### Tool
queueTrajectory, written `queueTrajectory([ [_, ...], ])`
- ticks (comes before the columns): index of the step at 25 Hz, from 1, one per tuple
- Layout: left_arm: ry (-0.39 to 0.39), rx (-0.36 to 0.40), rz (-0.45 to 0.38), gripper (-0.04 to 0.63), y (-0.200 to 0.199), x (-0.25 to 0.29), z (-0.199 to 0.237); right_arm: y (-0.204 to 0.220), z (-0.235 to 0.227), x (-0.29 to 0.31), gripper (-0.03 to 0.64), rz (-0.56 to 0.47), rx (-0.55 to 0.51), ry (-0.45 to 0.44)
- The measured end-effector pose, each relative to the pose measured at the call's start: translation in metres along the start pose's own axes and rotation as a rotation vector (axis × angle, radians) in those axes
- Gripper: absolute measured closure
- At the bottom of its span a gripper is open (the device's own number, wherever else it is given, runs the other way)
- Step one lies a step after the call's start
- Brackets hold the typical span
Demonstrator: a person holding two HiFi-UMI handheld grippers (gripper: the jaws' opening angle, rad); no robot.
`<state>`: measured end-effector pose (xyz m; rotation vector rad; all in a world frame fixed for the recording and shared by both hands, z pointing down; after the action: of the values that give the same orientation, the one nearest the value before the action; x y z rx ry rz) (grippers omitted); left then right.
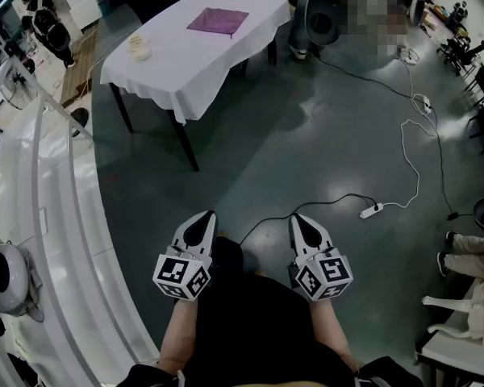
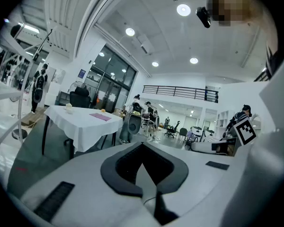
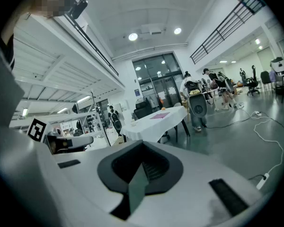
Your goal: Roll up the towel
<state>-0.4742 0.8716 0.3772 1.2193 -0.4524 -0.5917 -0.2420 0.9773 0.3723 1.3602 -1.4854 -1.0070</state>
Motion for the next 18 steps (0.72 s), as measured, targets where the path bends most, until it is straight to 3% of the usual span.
queueTrajectory([
  [10, -0.081, 0.081, -0.046, 0.591, -0.019, -0.049, -0.023, -0.012, 0.010, -0.025, 0.614, -0.037, -0.060, -0.060],
  [18, -0.058, 0.073, -0.088, 0.591, -0.020, -0.059, -0.029, -0.018, 0.015, -0.042, 0.612, -0.082, -0.052, -0.033],
])
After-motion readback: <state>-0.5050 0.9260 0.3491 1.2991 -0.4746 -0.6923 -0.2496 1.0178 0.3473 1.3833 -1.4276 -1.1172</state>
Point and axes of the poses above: the fingertips, and each gripper's own axes: x forward along the fingers, z to its left, y out of its underside, the point moved 7 cm from there along -x, backward along the fingers, and after that the axes turned 10 degrees about -z, right-handed, at the moved point
